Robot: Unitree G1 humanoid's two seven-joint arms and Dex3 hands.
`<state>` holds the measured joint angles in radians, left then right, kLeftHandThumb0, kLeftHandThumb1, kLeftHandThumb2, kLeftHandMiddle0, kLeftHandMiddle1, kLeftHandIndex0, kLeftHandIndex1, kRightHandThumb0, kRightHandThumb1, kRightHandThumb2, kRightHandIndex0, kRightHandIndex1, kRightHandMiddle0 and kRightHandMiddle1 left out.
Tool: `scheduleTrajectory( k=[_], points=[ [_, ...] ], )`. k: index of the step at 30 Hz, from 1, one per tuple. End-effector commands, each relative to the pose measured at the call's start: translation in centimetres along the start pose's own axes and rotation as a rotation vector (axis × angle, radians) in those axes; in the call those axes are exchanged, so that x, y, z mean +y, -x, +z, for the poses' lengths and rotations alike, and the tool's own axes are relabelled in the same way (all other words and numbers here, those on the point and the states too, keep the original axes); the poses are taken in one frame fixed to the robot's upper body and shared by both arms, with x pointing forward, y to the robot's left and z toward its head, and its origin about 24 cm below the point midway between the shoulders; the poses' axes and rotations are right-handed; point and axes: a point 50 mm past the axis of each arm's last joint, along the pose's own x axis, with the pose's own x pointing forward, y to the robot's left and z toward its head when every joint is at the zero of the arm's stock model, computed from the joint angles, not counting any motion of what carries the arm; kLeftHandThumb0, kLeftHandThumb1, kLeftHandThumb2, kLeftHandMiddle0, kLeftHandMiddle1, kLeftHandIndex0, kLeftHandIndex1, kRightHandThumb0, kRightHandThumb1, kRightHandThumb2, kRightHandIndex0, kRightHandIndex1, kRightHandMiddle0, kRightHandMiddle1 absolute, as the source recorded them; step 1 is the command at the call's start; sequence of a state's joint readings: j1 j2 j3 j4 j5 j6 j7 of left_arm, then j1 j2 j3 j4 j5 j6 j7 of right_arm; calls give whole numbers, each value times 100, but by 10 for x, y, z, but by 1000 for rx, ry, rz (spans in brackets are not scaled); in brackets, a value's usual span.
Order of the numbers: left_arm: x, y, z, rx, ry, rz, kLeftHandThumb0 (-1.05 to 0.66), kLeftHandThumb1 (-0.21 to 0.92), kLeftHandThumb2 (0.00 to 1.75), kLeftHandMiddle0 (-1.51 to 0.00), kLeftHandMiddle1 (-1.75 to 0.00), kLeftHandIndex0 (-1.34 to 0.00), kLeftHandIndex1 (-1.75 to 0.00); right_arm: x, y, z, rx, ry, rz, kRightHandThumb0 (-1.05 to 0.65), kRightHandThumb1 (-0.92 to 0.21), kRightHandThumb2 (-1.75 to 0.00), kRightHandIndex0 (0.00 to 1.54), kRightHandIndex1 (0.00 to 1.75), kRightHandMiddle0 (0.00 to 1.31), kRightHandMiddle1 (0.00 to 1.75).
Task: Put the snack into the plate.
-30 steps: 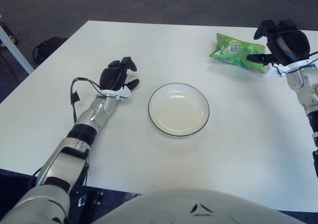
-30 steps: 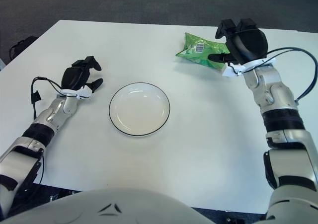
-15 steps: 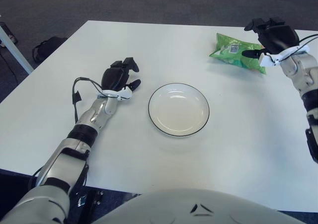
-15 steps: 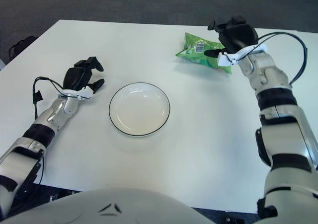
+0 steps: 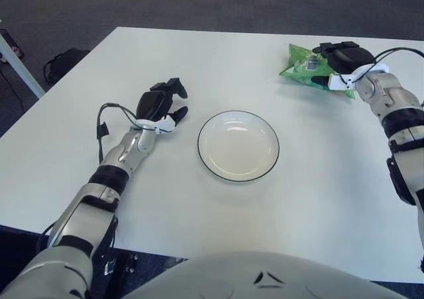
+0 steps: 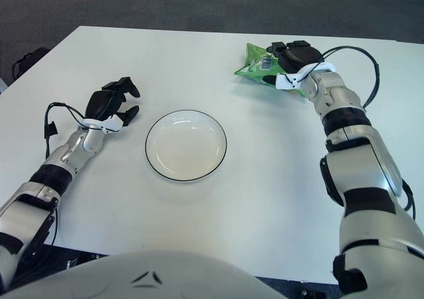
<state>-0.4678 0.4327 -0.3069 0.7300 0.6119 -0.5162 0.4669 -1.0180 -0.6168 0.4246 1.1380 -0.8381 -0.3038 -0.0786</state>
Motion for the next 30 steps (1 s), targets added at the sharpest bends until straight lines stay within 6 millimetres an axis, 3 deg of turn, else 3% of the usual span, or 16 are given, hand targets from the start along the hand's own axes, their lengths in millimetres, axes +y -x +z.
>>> scheduleTrajectory(
  k=[1, 11, 21, 30],
  points=[
    [-22, 26, -14, 88, 12, -112, -1, 38, 121, -57, -163, -39, -175, -4, -6, 5, 27, -7, -5, -105, -92, -96, 0, 0, 0, 27],
    [-19, 27, -20, 93, 7, -109, -1, 34, 125, -64, -159, -40, -175, 10, -8, 6, 84, -19, 119, -105, -92, -100, 0, 0, 0, 23],
    [-16, 30, -24, 83, 13, -104, -1, 28, 137, -67, -170, -40, -175, 31, -7, 6, 156, 11, 252, -105, -92, -109, 0, 0, 0, 1],
    [-17, 32, -24, 73, 16, -104, -1, 24, 142, -70, -174, -42, -172, 31, -7, 7, 166, -10, 277, -105, -92, -112, 0, 0, 0, 0]
  ],
)
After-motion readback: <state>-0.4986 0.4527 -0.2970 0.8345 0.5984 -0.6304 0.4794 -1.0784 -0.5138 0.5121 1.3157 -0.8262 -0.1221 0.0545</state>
